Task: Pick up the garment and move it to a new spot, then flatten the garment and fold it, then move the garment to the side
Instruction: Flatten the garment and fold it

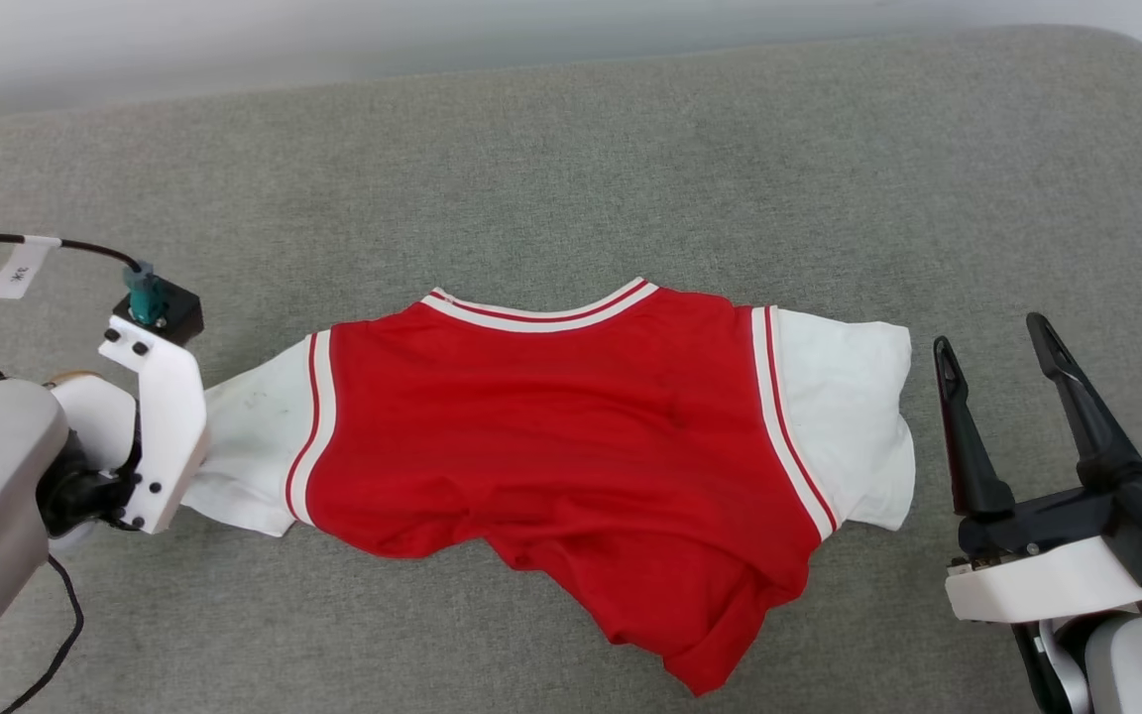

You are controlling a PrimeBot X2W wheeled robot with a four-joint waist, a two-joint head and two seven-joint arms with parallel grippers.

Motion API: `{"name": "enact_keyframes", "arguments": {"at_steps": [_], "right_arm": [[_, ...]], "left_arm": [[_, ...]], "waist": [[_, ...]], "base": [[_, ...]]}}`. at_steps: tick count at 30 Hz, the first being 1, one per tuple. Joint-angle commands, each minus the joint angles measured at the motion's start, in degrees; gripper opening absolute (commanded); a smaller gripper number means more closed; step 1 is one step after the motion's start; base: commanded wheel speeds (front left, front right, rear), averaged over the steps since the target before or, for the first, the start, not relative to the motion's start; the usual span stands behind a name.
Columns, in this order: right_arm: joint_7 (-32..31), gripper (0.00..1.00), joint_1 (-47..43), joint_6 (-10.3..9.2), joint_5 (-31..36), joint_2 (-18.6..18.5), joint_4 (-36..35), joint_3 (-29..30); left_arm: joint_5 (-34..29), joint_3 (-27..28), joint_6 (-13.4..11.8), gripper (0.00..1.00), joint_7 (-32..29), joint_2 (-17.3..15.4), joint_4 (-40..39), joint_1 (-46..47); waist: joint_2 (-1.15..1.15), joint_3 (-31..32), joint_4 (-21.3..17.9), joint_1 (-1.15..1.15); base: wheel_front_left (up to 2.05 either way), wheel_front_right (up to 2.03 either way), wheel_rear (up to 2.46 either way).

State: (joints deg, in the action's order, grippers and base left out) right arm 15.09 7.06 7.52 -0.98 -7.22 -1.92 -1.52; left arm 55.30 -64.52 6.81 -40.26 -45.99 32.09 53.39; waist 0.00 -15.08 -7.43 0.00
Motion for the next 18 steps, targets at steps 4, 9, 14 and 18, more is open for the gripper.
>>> {"name": "enact_keyframes", "arguments": {"at_steps": [4, 9, 14, 18], "right_arm": [[0.1, 1.0, -0.5, -0.06, -0.3, -1.0, 0.0, 0.5], [0.1, 1.0, -0.8, -0.06, -0.4, -1.1, -0.3, 0.9], [0.1, 1.0, -0.3, -0.06, -0.5, -1.0, -0.7, 0.5], [0.1, 1.0, 0.3, -0.06, -0.5, -1.0, -0.7, 0.3]], "left_arm": [[0.0, 1.3, 0.0, 1.0, 1.9, 0.2, 1.6, 2.5], [0.2, 2.0, 0.3, 1.0, 1.4, -0.8, 2.0, 5.7], [2.8, 1.5, 0.5, 1.0, -2.5, -1.5, 1.4, 6.3], [4.7, 0.5, 0.5, 1.0, -4.7, -1.3, 1.4, 3.8]], "waist": [[0.0, 0.6, 0.3, 0.0], [0.0, 0.8, 0.3, 0.0], [0.0, -0.1, -0.3, 0.0], [0.0, -1.3, -1.1, 0.0]], "base": [[0.0, 0.0, 0.0], [0.0, 0.0, 0.0], [0.0, 0.0, 0.0], [0.0, 0.0, 0.0]]}}
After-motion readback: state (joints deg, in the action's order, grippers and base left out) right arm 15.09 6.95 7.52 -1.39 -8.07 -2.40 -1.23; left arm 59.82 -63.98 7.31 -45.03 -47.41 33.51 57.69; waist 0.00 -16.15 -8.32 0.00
